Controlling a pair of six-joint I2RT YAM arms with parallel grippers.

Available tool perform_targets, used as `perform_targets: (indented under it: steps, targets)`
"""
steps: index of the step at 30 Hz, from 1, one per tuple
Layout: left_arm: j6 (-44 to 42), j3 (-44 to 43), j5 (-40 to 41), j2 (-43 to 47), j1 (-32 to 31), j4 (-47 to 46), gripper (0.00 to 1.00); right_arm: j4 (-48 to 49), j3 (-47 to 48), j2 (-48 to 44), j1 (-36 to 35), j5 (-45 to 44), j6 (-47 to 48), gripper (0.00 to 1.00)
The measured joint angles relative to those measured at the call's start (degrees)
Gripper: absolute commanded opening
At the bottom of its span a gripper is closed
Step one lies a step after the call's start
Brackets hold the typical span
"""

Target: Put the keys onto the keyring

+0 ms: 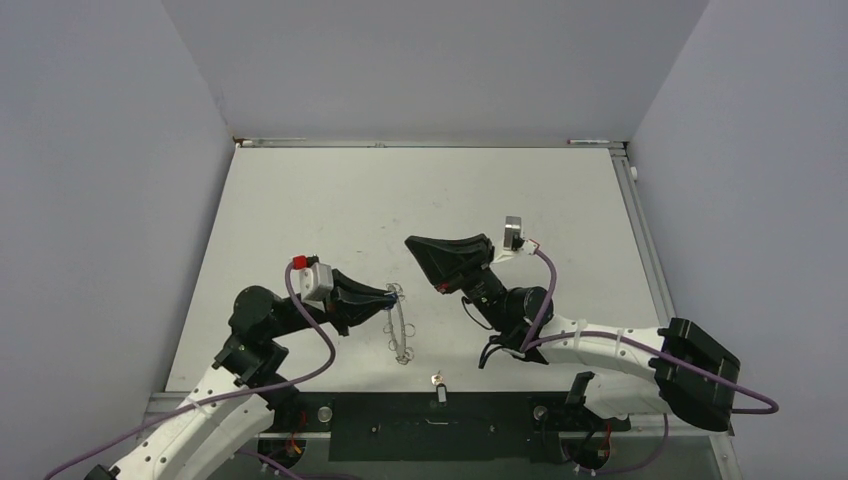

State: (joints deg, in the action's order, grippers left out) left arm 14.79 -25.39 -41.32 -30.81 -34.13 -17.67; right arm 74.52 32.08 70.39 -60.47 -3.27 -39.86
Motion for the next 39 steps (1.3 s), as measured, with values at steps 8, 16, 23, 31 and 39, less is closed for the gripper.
perform_targets:
  steps: [8,16,23,31,39]
  targets:
    - [-1.97,0.0,1.36,3.43,0.11,1.86,0.0,-15.41,0.52,-8.52,-0.13,3.21,11.21,0.1]
    - [-3.26,-0.04,1.4,2.49,0.37,4.02,0.0,-43.85,8.61,-18.18,6.73,16.06,25.79,0.62]
    - [-3.52,-0.07,0.81,2.34,0.48,4.31,0.0,-61.57,12.72,-17.64,7.52,28.87,36.17,0.68]
    - [-3.56,-0.07,-0.96,2.34,0.48,4.35,0.0,-73.37,15.34,-14.53,7.52,37.2,47.36,0.6]
    - [-3.54,-0.07,-2.54,2.34,0.48,4.44,0.0,-72.67,15.39,-13.68,7.43,41.24,53.33,0.48]
